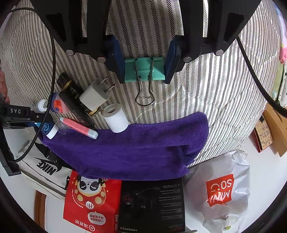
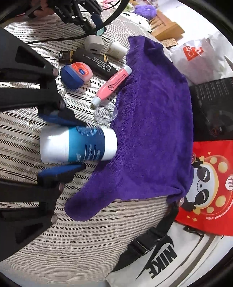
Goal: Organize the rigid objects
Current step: 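Carry the clip toward the purple towel with the left while the right sets the balm stick on it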
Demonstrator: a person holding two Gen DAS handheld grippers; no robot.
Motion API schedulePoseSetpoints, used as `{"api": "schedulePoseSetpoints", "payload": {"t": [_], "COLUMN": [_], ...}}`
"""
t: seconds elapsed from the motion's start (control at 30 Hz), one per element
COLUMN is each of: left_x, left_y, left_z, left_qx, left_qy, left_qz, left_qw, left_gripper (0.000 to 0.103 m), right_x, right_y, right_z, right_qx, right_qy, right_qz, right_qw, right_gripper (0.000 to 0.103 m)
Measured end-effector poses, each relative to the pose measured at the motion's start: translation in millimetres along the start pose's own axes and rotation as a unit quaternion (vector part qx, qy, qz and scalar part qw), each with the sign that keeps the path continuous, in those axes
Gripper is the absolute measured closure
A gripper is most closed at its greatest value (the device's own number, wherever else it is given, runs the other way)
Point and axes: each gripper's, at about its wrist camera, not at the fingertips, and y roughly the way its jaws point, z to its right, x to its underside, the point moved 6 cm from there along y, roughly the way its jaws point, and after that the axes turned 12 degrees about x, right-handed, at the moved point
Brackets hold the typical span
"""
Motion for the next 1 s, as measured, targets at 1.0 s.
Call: {"api": "schedulePoseSetpoints", "payload": {"t": [1.0], "left_x": [-36], "left_y": [-30], "left_z": [-24], "left_qx": [0.019], "left_qy": [-0.062], "left_qz": [0.012], "left_qw": [0.9978], "left_gripper": [0.063], "right_x": [-18], "right_y": [-52], "right_z": [37], "right_qx": [-0.040], "right_qy": [0.059], "right_qz": [0.043], "right_qw": [0.997], "right_gripper": [0.067]}}
